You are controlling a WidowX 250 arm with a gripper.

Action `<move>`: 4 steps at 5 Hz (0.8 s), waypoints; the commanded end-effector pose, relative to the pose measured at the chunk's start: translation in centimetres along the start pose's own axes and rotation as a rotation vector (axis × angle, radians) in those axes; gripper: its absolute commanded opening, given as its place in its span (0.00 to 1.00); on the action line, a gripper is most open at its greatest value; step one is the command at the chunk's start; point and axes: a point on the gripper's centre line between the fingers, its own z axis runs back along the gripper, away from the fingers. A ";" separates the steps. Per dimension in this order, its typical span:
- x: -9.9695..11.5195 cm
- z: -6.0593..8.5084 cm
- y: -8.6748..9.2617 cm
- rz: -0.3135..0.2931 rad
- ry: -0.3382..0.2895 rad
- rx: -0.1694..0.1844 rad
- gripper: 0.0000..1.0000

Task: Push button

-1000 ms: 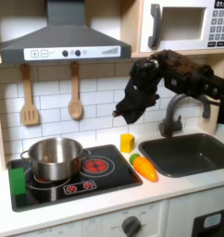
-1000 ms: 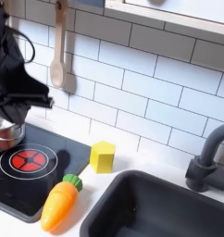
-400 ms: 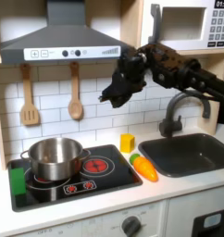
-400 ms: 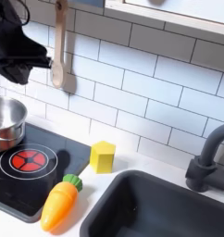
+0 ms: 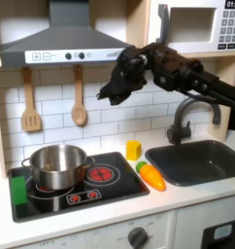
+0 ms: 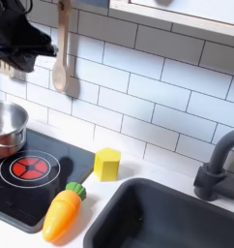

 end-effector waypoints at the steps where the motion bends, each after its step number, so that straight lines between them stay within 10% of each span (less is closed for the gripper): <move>1: 2.5 0.5 -0.1 -0.009 -0.074 -0.016 0.00; 4: 5.1 2.3 0.2 -0.026 -0.151 -0.024 0.00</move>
